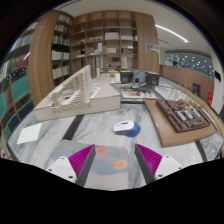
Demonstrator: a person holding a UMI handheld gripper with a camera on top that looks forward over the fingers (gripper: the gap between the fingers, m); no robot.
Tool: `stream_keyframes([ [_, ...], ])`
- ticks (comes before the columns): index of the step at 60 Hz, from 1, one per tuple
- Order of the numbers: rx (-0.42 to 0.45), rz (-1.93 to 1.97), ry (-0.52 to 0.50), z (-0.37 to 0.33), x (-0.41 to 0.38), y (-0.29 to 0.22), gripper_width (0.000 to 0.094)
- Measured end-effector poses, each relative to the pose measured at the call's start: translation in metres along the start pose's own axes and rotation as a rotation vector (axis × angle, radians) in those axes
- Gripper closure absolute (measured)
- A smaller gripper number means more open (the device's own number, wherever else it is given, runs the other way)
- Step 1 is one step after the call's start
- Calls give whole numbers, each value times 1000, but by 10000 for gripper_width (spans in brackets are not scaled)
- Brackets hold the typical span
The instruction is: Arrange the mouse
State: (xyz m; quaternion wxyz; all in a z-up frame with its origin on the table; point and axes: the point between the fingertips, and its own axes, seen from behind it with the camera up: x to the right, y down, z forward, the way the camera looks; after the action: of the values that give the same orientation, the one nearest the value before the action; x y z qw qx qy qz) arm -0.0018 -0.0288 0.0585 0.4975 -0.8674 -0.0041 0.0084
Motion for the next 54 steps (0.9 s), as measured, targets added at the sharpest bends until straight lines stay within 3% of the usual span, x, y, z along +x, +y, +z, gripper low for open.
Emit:
stream_keyframes([
  [24, -71, -95, 85, 128, 84, -4, 110],
  [47, -81, -44, -13, 229, 89, -55, 116],
  [52, -82, 33, 35, 236, 103, -59, 409],
  [54, -82, 46, 44, 236, 105, -60, 425],
])
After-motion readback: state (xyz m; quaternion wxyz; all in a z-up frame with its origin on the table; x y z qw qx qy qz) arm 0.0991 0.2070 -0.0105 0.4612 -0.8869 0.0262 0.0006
